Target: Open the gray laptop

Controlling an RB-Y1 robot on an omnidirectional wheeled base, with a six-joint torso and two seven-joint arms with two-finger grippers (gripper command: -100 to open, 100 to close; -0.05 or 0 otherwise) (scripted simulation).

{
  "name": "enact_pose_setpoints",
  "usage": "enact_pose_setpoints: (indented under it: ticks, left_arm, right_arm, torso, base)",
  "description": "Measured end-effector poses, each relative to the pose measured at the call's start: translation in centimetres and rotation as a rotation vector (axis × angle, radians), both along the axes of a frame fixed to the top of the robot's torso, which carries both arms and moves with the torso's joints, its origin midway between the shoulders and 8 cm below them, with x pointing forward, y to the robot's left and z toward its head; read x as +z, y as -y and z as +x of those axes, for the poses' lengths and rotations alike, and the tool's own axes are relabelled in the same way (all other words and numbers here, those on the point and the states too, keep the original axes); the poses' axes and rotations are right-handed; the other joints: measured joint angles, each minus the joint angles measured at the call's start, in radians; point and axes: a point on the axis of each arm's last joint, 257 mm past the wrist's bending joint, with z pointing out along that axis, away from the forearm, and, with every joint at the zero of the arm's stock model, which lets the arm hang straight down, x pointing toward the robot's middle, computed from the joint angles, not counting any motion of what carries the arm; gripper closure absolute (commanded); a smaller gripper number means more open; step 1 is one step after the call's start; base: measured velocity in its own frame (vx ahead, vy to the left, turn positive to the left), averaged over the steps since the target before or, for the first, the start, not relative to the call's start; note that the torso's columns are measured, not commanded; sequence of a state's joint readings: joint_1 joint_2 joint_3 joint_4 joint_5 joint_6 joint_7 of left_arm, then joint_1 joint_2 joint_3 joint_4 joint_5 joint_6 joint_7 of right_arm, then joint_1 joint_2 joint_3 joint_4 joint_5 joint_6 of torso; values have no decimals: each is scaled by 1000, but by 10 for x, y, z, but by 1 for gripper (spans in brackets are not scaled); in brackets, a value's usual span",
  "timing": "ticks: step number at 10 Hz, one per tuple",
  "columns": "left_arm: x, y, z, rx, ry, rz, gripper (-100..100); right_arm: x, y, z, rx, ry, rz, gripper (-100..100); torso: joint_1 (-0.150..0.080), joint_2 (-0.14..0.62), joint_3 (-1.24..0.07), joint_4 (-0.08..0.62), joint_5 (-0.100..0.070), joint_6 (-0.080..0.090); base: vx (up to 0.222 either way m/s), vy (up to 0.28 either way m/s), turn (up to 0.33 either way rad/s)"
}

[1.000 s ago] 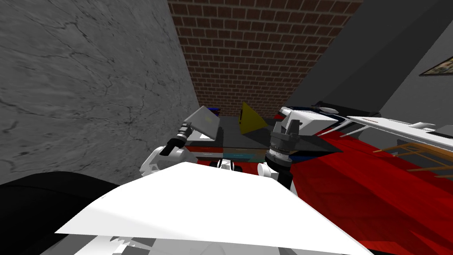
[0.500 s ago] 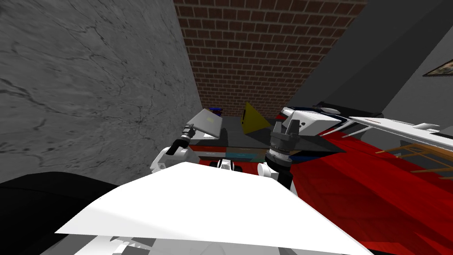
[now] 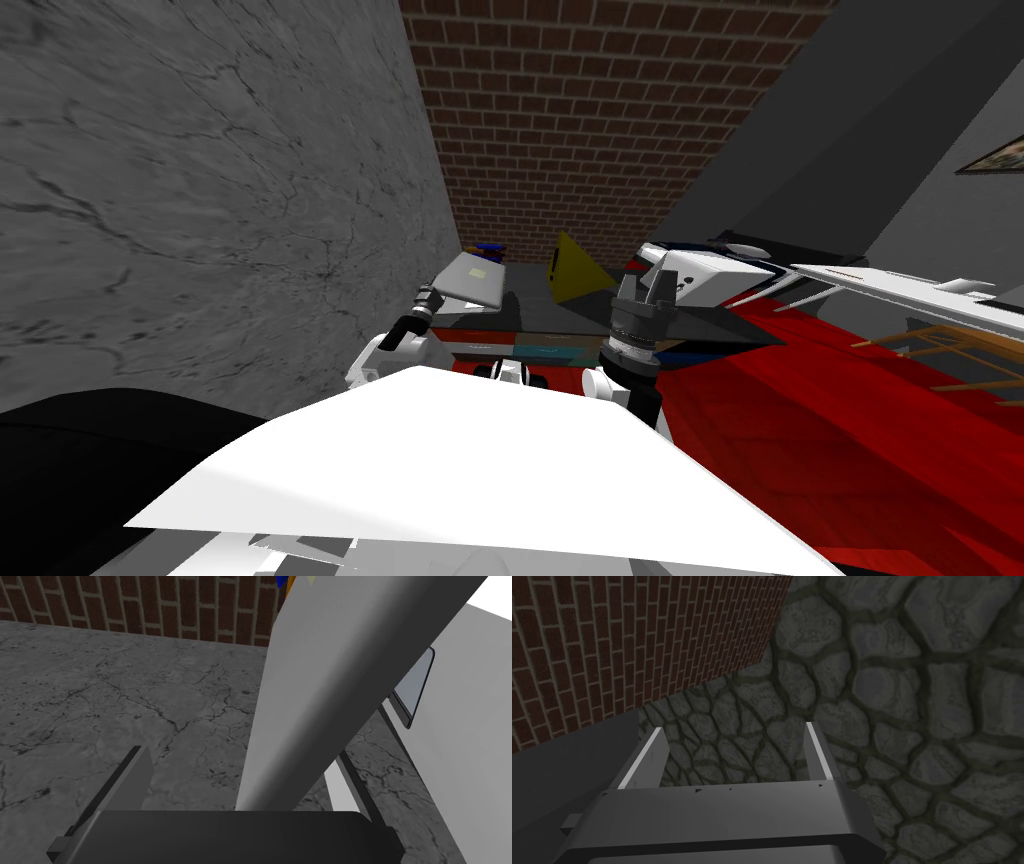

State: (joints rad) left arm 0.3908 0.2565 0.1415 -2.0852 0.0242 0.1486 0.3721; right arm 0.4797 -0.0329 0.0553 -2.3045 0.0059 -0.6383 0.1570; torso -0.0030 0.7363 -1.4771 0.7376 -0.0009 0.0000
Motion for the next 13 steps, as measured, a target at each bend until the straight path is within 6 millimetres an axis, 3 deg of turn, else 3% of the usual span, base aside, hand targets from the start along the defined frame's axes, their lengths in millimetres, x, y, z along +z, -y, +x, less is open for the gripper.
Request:
enact_pose_setpoints:
  ticks: [9, 10, 13]
  left_arm:
    - [43, 3, -25, -2, -3, 3, -100]
    - [43, 3, -25, -1, -5, 1, 0]
    - [40, 2, -25, 0, -10, 0, 0]
  right_arm:
    - [0, 0, 0, 0, 0, 0, 0]
    - [0, 0, 0, 0, 0, 0, 0]
    - [0, 0, 0, 0, 0, 0, 0]
  torso:
    - [2, 2, 1, 2, 0, 0]
    - [2, 2, 1, 1, 0, 0]
    - [2, 3, 2, 1, 0, 0]
  base:
    - [27, 0, 1]
    - [0, 0, 0]
    - [0, 0, 0]
